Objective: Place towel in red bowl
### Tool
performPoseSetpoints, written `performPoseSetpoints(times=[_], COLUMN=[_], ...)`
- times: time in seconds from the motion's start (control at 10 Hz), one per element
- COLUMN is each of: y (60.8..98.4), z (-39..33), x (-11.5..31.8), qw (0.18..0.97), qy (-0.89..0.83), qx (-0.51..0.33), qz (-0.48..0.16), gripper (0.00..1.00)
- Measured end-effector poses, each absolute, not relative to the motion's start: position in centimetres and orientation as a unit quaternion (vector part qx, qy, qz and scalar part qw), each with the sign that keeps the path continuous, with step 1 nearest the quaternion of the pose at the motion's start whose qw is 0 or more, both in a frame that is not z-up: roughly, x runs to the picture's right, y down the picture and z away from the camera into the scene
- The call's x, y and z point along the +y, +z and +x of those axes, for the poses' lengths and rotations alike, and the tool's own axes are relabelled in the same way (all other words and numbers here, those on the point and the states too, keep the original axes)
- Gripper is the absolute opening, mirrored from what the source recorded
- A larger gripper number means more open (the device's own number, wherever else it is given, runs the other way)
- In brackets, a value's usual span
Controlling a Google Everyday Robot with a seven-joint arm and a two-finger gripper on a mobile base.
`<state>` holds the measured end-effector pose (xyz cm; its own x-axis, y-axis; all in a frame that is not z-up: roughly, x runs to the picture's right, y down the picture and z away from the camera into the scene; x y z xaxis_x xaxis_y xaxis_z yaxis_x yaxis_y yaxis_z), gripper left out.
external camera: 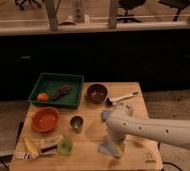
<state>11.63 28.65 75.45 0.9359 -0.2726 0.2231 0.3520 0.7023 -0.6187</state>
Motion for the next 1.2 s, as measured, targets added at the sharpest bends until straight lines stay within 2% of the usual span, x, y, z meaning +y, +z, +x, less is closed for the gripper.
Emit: performPoseSetpoints(times=[1.2], y=[76.06], z=[11.62], x=[29.25], qw=[0.923], qy=[-0.16], qx=[-0.067], qz=[-0.345], gripper=[0.8])
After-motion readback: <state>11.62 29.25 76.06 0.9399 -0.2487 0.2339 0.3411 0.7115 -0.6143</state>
